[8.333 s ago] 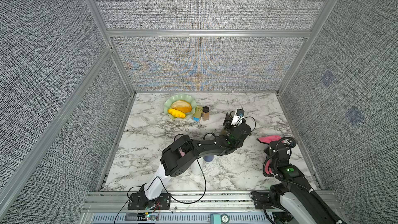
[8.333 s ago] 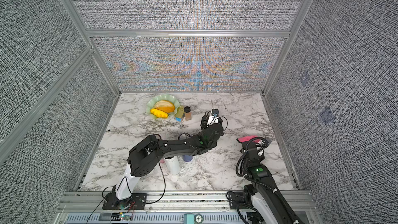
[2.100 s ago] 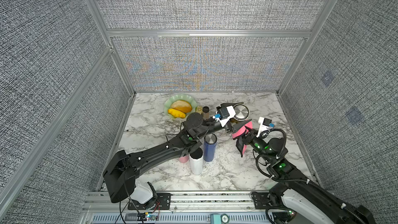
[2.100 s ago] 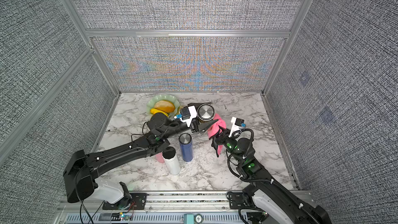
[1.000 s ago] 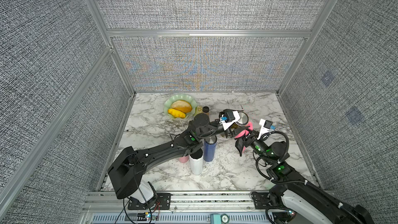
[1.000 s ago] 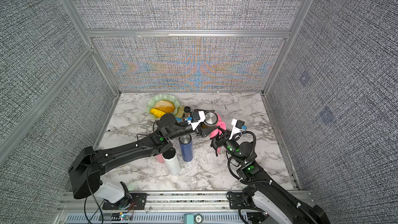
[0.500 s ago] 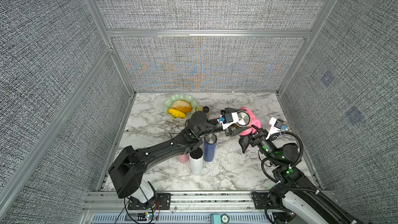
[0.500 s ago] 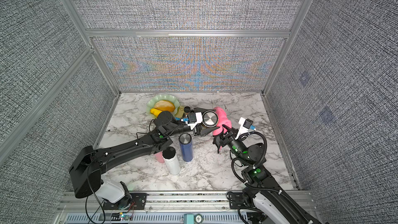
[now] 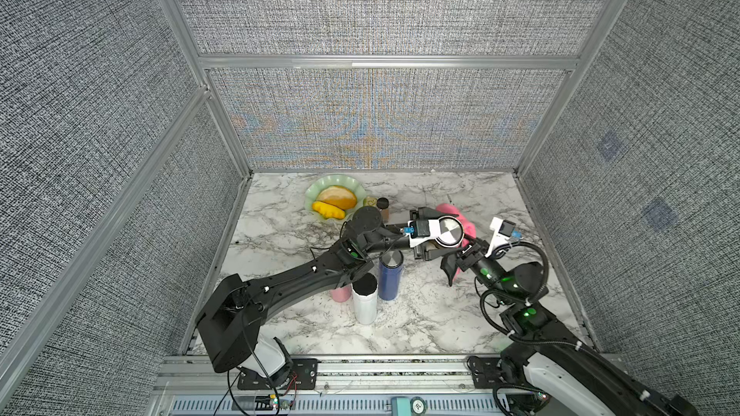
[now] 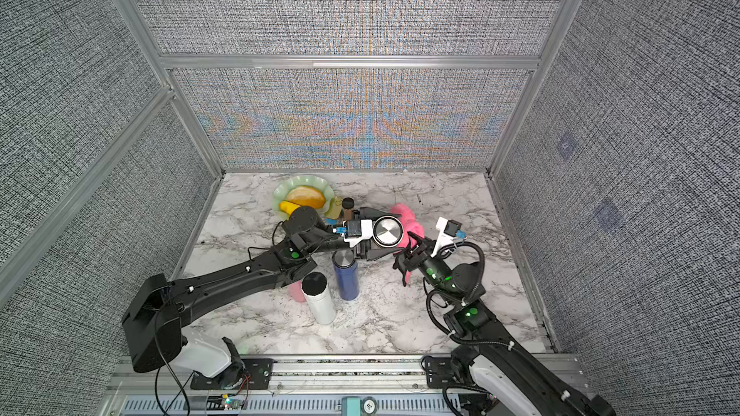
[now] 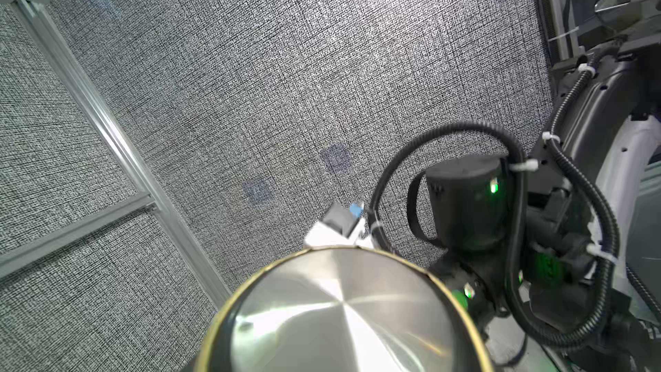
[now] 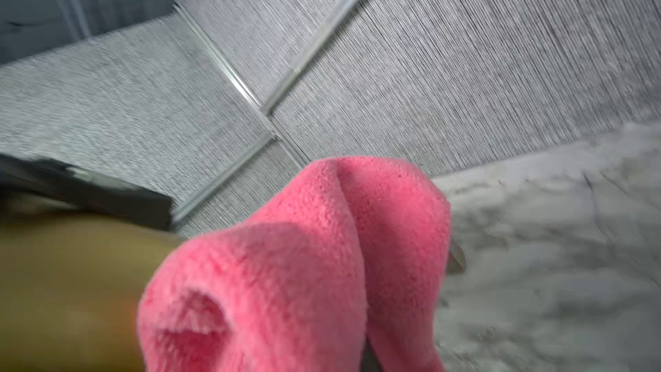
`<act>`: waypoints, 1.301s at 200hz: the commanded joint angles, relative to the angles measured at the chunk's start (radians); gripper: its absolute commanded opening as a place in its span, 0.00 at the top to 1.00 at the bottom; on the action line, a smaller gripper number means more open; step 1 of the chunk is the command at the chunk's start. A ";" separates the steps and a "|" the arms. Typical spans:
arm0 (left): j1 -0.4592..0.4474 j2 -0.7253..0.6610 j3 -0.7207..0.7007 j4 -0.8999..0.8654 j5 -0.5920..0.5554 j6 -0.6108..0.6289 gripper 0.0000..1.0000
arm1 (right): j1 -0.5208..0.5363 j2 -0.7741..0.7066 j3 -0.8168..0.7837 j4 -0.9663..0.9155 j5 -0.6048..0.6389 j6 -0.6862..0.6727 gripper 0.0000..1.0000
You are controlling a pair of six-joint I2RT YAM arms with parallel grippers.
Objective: Wipe the surface of the thermos
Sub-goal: Wipe the dirt from the surface of the thermos.
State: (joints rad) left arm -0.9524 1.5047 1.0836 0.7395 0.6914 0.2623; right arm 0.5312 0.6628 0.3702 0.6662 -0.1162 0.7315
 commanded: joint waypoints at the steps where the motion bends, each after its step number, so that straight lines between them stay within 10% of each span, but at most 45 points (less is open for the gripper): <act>1: 0.000 -0.009 0.002 0.063 0.027 0.029 1.00 | 0.011 -0.032 0.045 -0.046 -0.090 -0.013 1.00; 86: 0.000 0.002 0.020 0.052 0.018 0.055 1.00 | -0.028 0.215 -0.160 0.279 -0.082 0.103 1.00; 260: 0.000 0.044 -0.076 0.294 0.057 0.128 1.00 | -0.065 0.100 -0.087 0.129 -0.173 0.063 1.00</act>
State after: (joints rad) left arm -0.9482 1.5501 1.0023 0.9539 0.7013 0.4019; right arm 0.4629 0.8463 0.2207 0.8219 -0.2314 0.8253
